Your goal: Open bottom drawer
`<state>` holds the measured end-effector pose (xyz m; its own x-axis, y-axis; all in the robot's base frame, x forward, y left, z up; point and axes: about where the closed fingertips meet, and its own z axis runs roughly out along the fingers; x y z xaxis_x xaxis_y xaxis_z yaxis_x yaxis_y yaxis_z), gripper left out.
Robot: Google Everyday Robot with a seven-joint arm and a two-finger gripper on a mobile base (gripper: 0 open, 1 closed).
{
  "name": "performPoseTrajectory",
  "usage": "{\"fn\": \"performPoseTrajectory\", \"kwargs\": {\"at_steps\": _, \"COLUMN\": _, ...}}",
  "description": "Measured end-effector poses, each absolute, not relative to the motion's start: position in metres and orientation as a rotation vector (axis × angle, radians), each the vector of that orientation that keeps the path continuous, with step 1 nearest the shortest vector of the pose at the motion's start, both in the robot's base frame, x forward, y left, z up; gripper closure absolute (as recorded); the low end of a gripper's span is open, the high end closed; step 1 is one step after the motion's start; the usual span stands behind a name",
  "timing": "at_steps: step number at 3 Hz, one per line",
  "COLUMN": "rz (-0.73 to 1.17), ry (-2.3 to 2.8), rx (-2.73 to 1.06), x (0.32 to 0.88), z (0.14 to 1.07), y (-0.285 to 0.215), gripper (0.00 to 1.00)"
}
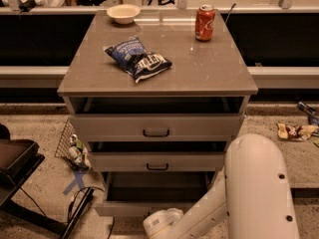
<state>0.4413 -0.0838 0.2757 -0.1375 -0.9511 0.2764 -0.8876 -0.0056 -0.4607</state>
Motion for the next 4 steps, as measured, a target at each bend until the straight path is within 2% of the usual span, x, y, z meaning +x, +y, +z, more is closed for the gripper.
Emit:
{"fn": "performPoseTrajectory", "kwargs": {"at_steps": 1, "rz": -0.98, "ry": 2.016, "rx": -1.919, "x": 0.478, "z": 0.323, "y": -0.136, "gripper": 1.0}}
{"fn": "performPoseTrajectory", "kwargs": {"at_steps": 2, "rz": -0.897, "ry": 1.948, "rx": -1.873, "x": 0.518, "z": 0.332, "y": -0.162, "gripper": 1.0}}
{"fn": "performPoseTrajectory", "kwargs": {"at_steps": 4, "rz": -0.847, "ry": 1.946, "rx": -1.887, "x": 0.514, "z": 0.324, "y": -0.151, "gripper": 1.0}}
